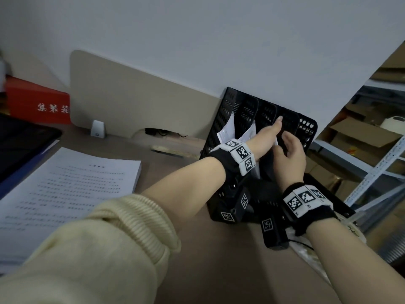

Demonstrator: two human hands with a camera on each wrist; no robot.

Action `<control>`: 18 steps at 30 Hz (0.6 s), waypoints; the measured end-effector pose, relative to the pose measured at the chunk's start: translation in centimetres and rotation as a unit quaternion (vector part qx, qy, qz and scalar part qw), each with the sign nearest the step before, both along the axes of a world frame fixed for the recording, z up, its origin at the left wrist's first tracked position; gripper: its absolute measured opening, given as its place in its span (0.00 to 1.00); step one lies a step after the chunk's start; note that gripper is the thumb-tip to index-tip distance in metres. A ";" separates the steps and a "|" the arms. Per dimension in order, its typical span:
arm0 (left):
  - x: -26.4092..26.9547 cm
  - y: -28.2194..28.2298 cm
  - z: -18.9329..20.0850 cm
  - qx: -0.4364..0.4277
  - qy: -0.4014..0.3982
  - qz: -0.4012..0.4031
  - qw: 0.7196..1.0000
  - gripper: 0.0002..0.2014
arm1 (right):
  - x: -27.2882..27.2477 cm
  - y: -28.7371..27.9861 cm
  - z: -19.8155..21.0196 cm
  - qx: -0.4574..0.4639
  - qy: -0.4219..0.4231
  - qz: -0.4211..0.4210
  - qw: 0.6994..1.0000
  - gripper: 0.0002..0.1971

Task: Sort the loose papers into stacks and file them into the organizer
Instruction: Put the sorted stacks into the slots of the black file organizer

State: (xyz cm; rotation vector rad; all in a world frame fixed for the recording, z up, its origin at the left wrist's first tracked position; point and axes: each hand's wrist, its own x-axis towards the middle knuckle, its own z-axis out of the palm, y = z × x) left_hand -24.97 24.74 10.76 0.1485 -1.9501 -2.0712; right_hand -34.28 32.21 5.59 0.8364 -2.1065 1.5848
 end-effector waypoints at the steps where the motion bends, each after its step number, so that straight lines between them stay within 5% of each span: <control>1: 1.1 -0.3 0.1 -0.009 -0.003 0.016 1.000 0.29 | 1.2 -0.4 0.4 -0.004 0.005 0.010 1.000 0.22; 12: 11.2 -6.9 -2.6 -0.072 -0.027 0.163 0.984 0.23 | 13.6 -9.3 -0.5 -0.033 -0.008 0.140 0.990 0.21; 18: 17.6 -12.2 -5.9 -0.136 -0.141 0.209 0.958 0.19 | 18.7 -13.7 -4.2 0.061 -0.101 0.186 0.975 0.17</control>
